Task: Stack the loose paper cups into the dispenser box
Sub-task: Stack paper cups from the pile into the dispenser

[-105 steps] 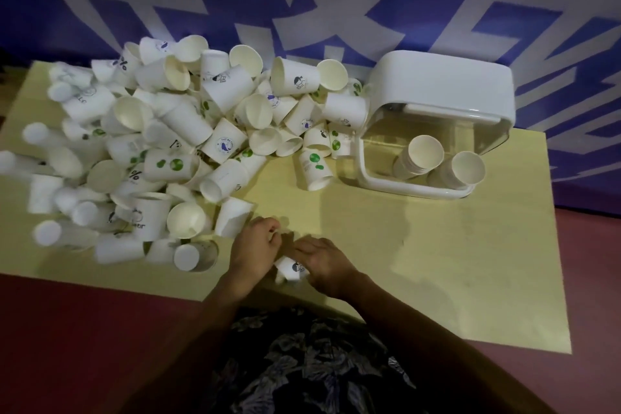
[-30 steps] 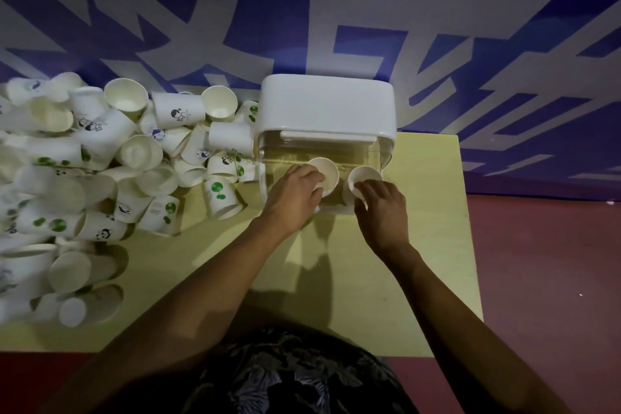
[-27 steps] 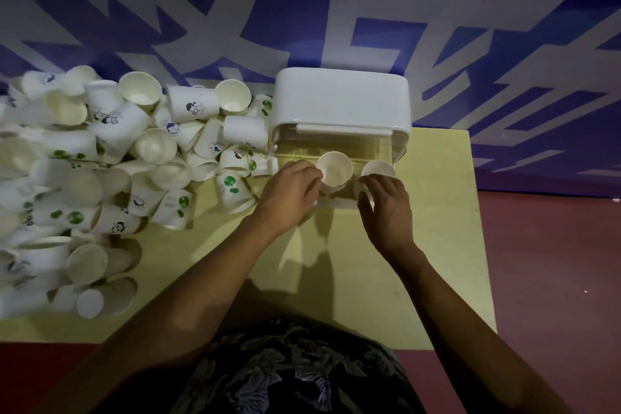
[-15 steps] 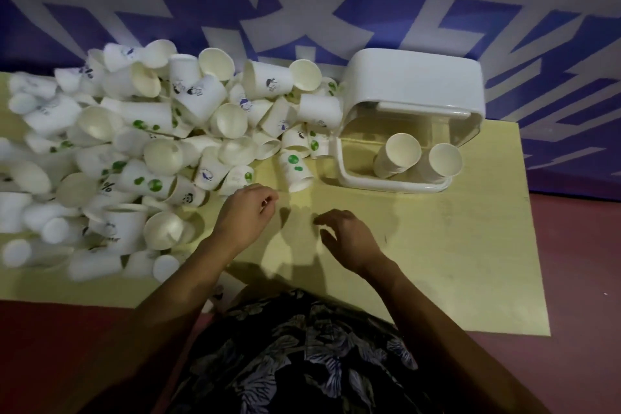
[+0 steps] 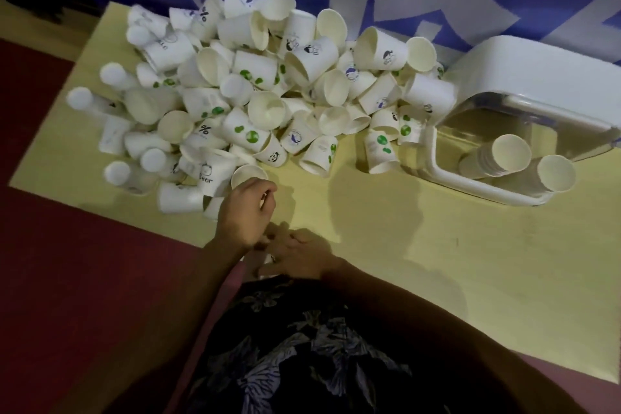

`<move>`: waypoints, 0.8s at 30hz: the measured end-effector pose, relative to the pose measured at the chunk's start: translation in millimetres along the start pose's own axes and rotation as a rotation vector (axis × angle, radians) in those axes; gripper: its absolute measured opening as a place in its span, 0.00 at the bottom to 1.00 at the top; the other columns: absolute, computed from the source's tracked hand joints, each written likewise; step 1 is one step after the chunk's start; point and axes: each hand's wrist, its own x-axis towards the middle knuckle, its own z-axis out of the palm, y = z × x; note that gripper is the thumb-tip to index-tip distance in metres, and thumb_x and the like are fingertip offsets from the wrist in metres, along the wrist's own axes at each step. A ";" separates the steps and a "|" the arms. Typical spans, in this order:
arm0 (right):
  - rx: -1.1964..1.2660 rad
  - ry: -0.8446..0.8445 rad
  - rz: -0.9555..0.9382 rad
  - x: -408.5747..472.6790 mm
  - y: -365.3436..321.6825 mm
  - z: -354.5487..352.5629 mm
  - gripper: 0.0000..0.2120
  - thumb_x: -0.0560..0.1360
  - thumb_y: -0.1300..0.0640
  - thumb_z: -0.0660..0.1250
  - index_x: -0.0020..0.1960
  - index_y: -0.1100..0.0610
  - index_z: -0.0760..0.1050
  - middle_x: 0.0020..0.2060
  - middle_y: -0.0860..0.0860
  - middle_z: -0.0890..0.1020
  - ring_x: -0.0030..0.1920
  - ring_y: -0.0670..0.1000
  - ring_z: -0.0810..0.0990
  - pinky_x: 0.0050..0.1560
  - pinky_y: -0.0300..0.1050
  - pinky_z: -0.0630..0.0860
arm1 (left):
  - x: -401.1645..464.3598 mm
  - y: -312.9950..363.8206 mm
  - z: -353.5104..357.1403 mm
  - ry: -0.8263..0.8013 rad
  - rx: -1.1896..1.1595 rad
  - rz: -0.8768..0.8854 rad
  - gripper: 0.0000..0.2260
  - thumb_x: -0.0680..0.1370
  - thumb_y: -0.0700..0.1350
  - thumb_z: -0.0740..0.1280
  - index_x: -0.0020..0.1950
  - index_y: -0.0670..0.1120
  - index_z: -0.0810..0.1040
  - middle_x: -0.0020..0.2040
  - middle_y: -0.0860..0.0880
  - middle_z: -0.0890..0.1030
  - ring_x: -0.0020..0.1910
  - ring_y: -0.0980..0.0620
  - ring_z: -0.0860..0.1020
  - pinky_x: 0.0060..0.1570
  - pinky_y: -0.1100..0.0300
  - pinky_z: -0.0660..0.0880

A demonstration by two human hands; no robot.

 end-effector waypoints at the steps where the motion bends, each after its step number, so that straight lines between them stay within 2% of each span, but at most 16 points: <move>1: -0.057 -0.080 -0.106 0.6 -8.2 0.4 0.15 0.70 0.31 0.49 0.48 0.21 0.73 0.53 0.30 0.79 0.71 0.37 0.62 0.61 0.35 0.64 | -3.8 -5.3 -2.5 0.010 0.004 -0.011 0.08 0.76 0.40 0.66 0.52 0.45 0.81 0.46 0.47 0.83 0.40 0.51 0.78 0.41 0.59 0.74; 2: -0.185 -0.115 -0.153 0.9 -18.8 -2.7 0.18 0.72 0.36 0.51 0.52 0.28 0.77 0.57 0.38 0.80 0.65 0.46 0.73 0.59 0.42 0.70 | -7.9 -10.6 -4.4 0.021 -0.001 -0.012 0.07 0.76 0.39 0.66 0.52 0.44 0.81 0.45 0.47 0.82 0.39 0.51 0.77 0.40 0.59 0.74; 3: -0.287 -0.026 -0.159 0.9 -28.6 -18.1 0.19 0.74 0.39 0.52 0.54 0.34 0.80 0.60 0.45 0.80 0.62 0.52 0.76 0.58 0.47 0.71 | -11.7 -15.4 -6.1 0.038 -0.012 -0.007 0.07 0.75 0.39 0.66 0.51 0.44 0.81 0.45 0.47 0.82 0.40 0.50 0.78 0.40 0.58 0.75; 4: -0.307 0.062 -0.169 -0.4 -33.7 -24.0 0.19 0.75 0.41 0.53 0.56 0.38 0.80 0.61 0.47 0.79 0.62 0.54 0.75 0.57 0.50 0.70 | -15.2 -20.2 -6.9 0.052 -0.025 -0.004 0.07 0.75 0.39 0.66 0.51 0.43 0.81 0.45 0.47 0.82 0.41 0.49 0.78 0.40 0.56 0.76; 7: -0.182 0.125 -0.098 8.4 -38.5 -32.7 0.18 0.74 0.48 0.53 0.55 0.42 0.80 0.59 0.47 0.80 0.61 0.54 0.74 0.49 0.48 0.72 | -21.3 -28.8 -7.5 0.076 0.014 -0.015 0.10 0.73 0.41 0.64 0.51 0.44 0.81 0.47 0.47 0.80 0.46 0.48 0.78 0.43 0.55 0.76; 10: -0.038 0.187 -0.033 3.5 -29.0 -33.1 0.18 0.72 0.46 0.56 0.56 0.45 0.79 0.66 0.50 0.74 0.65 0.59 0.70 0.51 0.51 0.76 | -22.1 -31.1 -4.6 0.081 0.090 -0.029 0.12 0.73 0.42 0.64 0.55 0.44 0.80 0.54 0.47 0.78 0.54 0.46 0.75 0.49 0.53 0.74; 12: 0.048 0.271 -0.022 -2.2 -19.2 -34.8 0.18 0.72 0.51 0.61 0.61 0.49 0.78 0.70 0.54 0.70 0.66 0.63 0.70 0.51 0.55 0.78 | -19.5 -31.8 0.0 0.034 0.117 -0.036 0.14 0.74 0.40 0.65 0.59 0.44 0.78 0.59 0.46 0.77 0.60 0.44 0.72 0.55 0.52 0.72; 14: 0.096 0.263 0.057 -9.5 -12.8 -39.8 0.23 0.73 0.60 0.61 0.67 0.51 0.73 0.72 0.55 0.67 0.68 0.63 0.66 0.52 0.57 0.78 | -14.1 -31.1 5.2 -0.086 0.112 -0.062 0.17 0.74 0.39 0.65 0.63 0.43 0.76 0.62 0.45 0.76 0.63 0.43 0.71 0.58 0.50 0.72; 17: 0.171 0.313 0.241 -20.6 -0.7 -45.2 0.20 0.76 0.61 0.60 0.68 0.53 0.72 0.68 0.55 0.68 0.65 0.59 0.68 0.50 0.55 0.78 | -5.6 -28.4 10.8 -0.215 0.147 -0.089 0.19 0.75 0.39 0.64 0.65 0.42 0.74 0.61 0.42 0.77 0.62 0.42 0.72 0.57 0.49 0.72; 21: 0.390 0.434 0.546 -32.7 14.9 -49.9 0.19 0.75 0.62 0.60 0.65 0.57 0.73 0.59 0.57 0.73 0.54 0.63 0.76 0.48 0.53 0.77 | 2.0 -23.7 12.8 -0.173 0.246 -0.060 0.14 0.74 0.39 0.66 0.59 0.45 0.78 0.53 0.43 0.81 0.53 0.41 0.75 0.49 0.49 0.75; 24: 0.434 0.478 0.640 -43.0 24.5 -50.9 0.21 0.76 0.59 0.61 0.69 0.56 0.67 0.60 0.57 0.72 0.51 0.64 0.77 0.45 0.53 0.74 | 6.5 -19.7 16.5 -0.167 0.277 -0.070 0.12 0.74 0.39 0.66 0.56 0.46 0.80 0.51 0.45 0.81 0.52 0.42 0.75 0.46 0.51 0.75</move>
